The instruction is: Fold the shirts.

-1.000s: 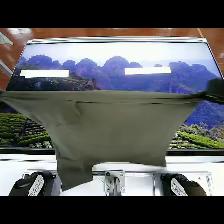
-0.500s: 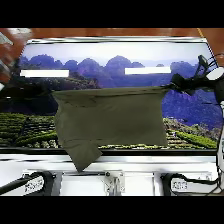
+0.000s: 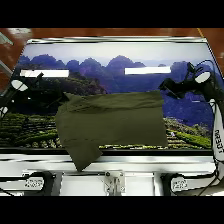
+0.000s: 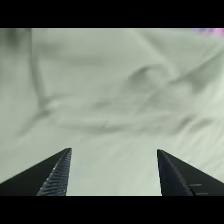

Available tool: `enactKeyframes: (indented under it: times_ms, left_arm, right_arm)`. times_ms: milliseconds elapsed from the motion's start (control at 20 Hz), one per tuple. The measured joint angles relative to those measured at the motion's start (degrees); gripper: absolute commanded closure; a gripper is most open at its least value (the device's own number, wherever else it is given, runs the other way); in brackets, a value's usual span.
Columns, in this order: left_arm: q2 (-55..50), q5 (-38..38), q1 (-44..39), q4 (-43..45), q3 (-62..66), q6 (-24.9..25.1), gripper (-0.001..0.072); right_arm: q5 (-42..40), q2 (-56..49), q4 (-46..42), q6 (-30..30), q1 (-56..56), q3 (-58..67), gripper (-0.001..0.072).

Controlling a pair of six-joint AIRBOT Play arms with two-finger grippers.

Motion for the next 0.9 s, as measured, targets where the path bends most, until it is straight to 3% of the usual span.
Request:
enactKeyframes:
  times_ms: [200, 300, 400, 650, 900]
  left_arm:
    - [5.4, -15.7, 9.0, 6.9, 1.4, 1.1, 0.0082]
    - [9.7, -19.7, 13.4, 8.3, -2.9, 2.2, 0.0044]
    - [14.3, -21.7, 17.3, 8.4, -11.2, 4.7, 0.0039]
    - [20.5, -17.5, 21.8, 4.4, -32.3, 12.1, 0.004]
    - [21.7, -9.4, 22.8, -1.7, -41.5, 16.1, 0.0043]
  right_arm:
    - [12.9, 6.7, -13.6, -2.1, -5.4, 0.2, 0.0016]
    - [19.5, 9.9, -19.4, -3.2, -9.7, -1.7, 0.0016]
    - [23.1, 12.4, -19.1, -4.1, -14.2, -5.5, 0.0016]
    - [26.4, 15.3, -8.0, -8.0, -20.3, -17.9, 0.0016]
    - [25.0, 15.9, -1.5, -9.5, -20.6, -23.5, 0.0016]
